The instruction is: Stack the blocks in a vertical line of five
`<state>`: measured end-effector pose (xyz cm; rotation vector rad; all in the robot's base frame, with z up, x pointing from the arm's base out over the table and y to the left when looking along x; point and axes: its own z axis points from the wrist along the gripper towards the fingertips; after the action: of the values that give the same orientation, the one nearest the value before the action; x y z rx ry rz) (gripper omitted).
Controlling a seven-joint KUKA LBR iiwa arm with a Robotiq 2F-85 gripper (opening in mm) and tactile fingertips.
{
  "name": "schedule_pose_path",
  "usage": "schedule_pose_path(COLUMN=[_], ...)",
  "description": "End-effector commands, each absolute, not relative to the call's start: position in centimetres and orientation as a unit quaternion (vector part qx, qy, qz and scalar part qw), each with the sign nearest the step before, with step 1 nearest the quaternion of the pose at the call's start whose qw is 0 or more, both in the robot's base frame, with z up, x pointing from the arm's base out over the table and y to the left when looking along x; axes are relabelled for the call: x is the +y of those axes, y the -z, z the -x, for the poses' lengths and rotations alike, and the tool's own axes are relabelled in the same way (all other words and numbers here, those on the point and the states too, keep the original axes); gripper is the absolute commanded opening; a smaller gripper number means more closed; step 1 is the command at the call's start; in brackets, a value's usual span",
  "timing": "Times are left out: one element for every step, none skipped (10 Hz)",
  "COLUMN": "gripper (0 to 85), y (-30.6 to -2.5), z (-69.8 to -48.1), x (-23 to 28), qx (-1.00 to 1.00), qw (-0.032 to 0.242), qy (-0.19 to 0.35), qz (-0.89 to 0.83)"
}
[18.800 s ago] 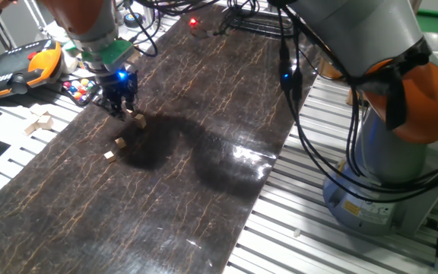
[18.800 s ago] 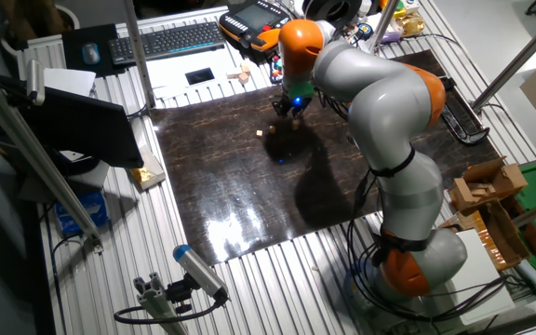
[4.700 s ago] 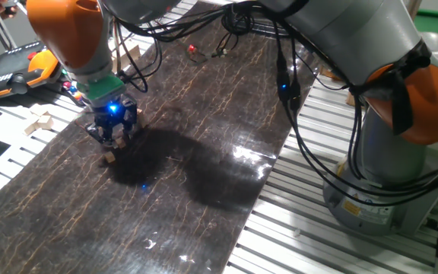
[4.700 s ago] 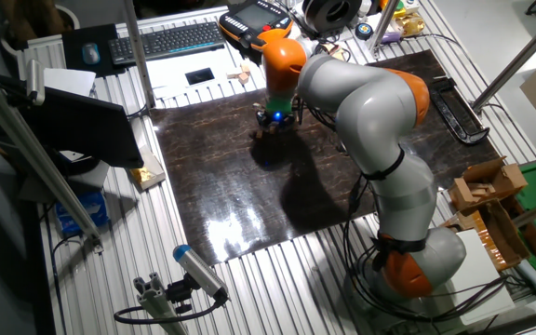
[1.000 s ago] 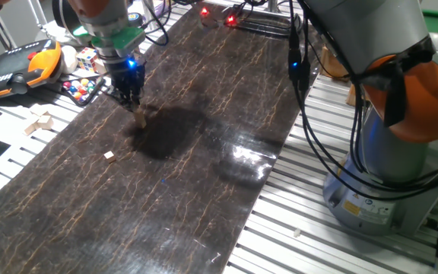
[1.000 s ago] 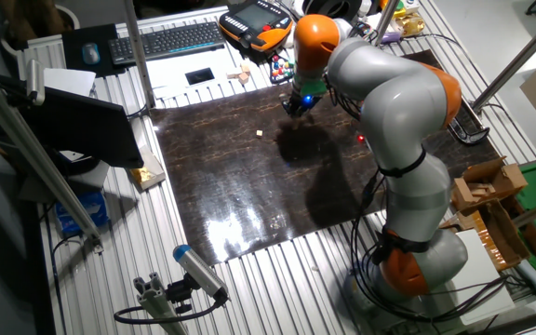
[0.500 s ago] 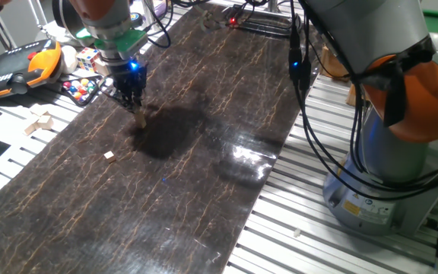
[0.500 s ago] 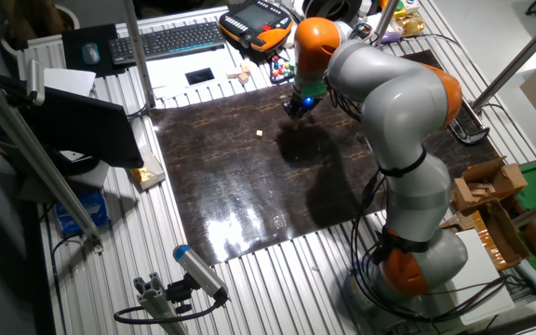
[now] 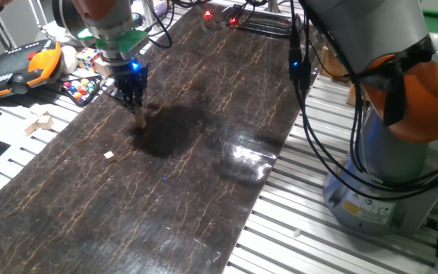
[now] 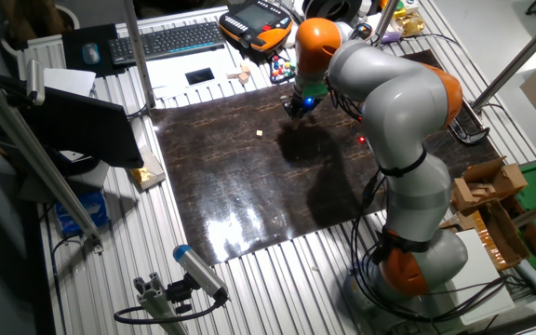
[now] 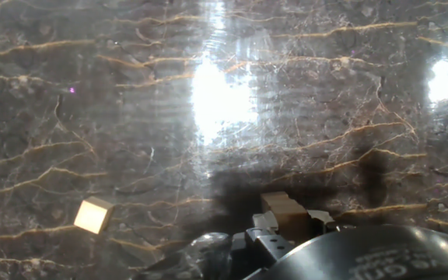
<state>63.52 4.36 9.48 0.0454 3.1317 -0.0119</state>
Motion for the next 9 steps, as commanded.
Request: schedule_pose_path(gripper=[1.0,1.0,1.0,2.7,8.7,13.0,17.3,21.3,26.3], y=[-9.45,-9.41,-9.38,-9.36,-9.35,-9.35,-9.35,-9.33,-9.31], z=[-63.53,-63.54,-63.54,-63.54,-63.54,-63.53,-63.53,-63.53,-63.52], x=[4.36,4.33,4.32,4.35,4.34,4.33,4.32,4.29,4.27], qx=[1.0,1.0,1.0,1.0,1.0,1.0,1.0,1.0,1.0], qw=[0.005,0.005,0.005,0.006,0.006,0.006,0.007,0.008,0.008], qy=[0.004,0.004,0.003,0.003,0.003,0.002,0.002,0.001,0.001], qz=[-0.014,-0.014,-0.014,-0.014,-0.014,-0.014,-0.014,-0.014,-0.015])
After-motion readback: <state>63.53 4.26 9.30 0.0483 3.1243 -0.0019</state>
